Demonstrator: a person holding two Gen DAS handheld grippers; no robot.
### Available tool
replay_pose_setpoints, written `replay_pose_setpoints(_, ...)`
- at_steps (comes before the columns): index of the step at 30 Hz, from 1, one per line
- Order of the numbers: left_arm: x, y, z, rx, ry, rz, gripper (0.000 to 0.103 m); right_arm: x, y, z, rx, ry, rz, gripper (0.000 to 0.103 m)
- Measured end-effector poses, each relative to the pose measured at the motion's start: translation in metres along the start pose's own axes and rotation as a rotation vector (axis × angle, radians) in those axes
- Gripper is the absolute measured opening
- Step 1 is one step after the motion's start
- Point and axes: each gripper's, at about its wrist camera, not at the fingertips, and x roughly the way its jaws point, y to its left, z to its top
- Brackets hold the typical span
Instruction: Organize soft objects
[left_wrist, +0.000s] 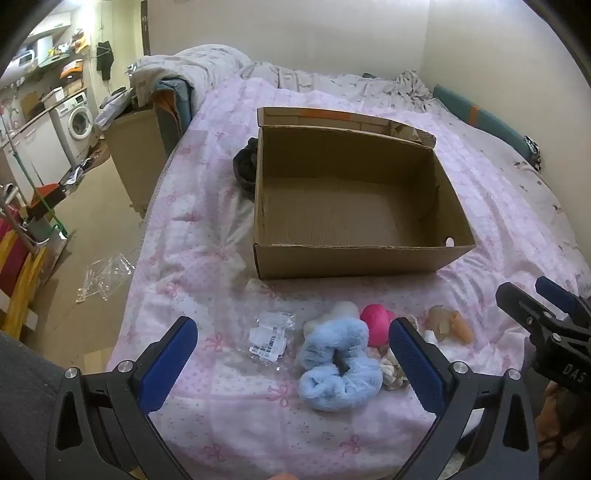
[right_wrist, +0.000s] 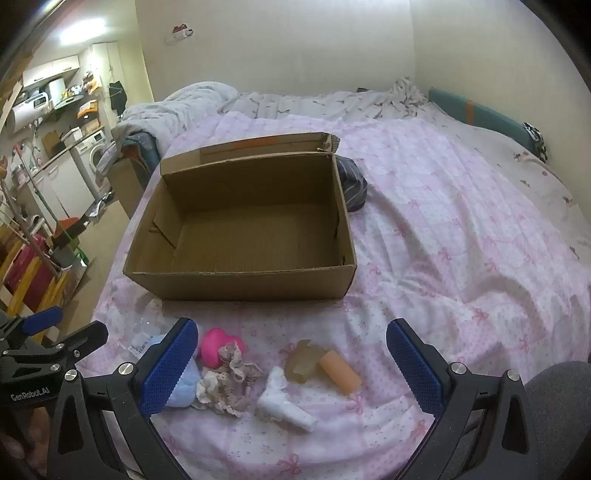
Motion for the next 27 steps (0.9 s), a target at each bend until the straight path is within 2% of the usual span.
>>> replay_pose_setpoints(27, 0.0038, 0.005, -0.0006, -0.012, 0.015, 0.008, 0.103, 0.0019, 0.0037, -0.0001, -0.01, 0.002, 0.004, 0.103)
